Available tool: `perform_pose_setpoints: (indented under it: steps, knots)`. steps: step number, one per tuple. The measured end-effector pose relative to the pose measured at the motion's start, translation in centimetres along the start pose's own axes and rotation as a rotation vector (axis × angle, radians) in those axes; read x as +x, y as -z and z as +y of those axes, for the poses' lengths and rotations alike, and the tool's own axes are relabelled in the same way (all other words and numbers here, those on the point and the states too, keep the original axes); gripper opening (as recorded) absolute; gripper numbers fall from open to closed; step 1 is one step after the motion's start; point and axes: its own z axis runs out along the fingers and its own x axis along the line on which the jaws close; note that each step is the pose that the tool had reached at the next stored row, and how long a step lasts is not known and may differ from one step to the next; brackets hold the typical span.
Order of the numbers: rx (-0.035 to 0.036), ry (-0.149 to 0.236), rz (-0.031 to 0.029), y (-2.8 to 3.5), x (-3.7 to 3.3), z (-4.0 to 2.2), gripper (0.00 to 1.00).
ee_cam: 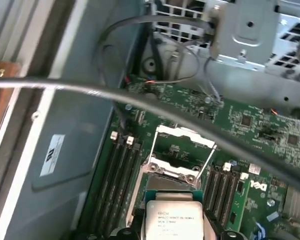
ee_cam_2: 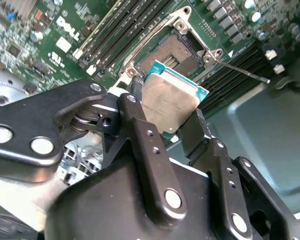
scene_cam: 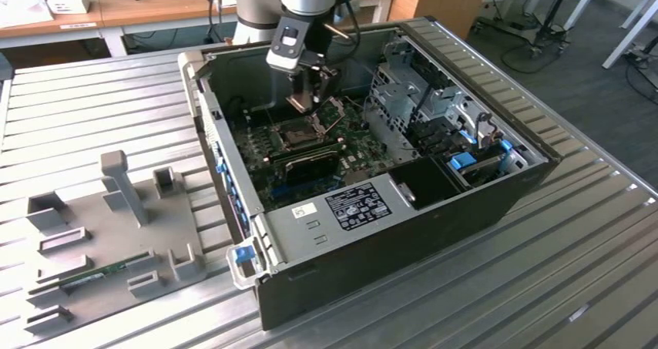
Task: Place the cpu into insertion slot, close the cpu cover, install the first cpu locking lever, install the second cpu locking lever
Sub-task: 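Place the cpu into insertion slot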
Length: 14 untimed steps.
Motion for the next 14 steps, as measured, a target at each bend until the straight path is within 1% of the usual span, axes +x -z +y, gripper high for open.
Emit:
perform_pose_setpoints:
  steps: [6, 12, 14]
  knots:
    - [-0.0003, -0.105, -0.0093, -0.25, 0.0, -0.02, 0.54]
    - [-0.0004, -0.116, -0.0101, -0.27, 0.0, -0.02, 0.54]
    - [-0.0006, -0.138, -0.0119, -0.31, 0.0, -0.02, 0.54]
